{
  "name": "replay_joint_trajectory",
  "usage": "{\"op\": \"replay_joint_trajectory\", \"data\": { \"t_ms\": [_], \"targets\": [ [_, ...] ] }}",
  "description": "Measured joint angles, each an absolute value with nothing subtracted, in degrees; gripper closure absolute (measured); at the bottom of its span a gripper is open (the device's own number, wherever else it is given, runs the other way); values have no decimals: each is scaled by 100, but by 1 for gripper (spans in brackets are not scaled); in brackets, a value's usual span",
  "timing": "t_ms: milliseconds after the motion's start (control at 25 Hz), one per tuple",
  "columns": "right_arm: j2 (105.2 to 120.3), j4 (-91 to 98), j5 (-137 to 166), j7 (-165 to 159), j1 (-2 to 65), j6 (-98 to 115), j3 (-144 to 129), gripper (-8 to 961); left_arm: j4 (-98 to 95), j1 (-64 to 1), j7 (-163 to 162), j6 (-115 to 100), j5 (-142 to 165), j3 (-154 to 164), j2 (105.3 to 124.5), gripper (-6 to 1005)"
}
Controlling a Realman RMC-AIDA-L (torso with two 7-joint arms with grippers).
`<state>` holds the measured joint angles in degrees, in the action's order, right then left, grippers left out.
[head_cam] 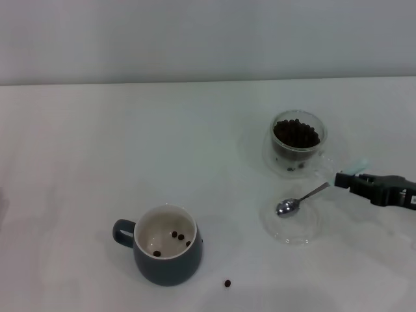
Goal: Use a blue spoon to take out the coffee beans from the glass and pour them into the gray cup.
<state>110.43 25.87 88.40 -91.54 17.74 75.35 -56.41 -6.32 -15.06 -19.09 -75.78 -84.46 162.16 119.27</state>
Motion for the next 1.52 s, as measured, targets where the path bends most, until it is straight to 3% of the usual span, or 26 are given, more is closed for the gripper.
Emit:
{"op": "replay_joint_trajectory", "data": {
  "t_ms": [520,760,960,1200,1280,1520],
  "targets": [
    [11152,2542,9191,-9155,1787,7405,-5615,705,-626,-1564,-1882,-7562,-8558,16216,11918,137],
    [11224,2568,9142,-8808,1762,7172,-5491,602,-615,-1565,-1880,-7559,-8568,16215,11927,137],
    [11473,2486,9069,-7920,1757,7170,-4434,517,-605,-1561,-1880,-7558,-8570,16215,11927,137],
    [11514,1124,7128,-5545,1835,7346,-3663,269,-608,-1532,-1872,-7549,-8570,16215,11927,137],
    [11519,524,6107,-4479,1853,7597,-3639,132,-609,-1525,-1871,-7549,-8569,16224,11930,137],
    [11536,-412,4756,-2499,1922,8077,-3620,139,-629,-1520,-1871,-7536,-8514,16276,11936,137]
  ]
}}
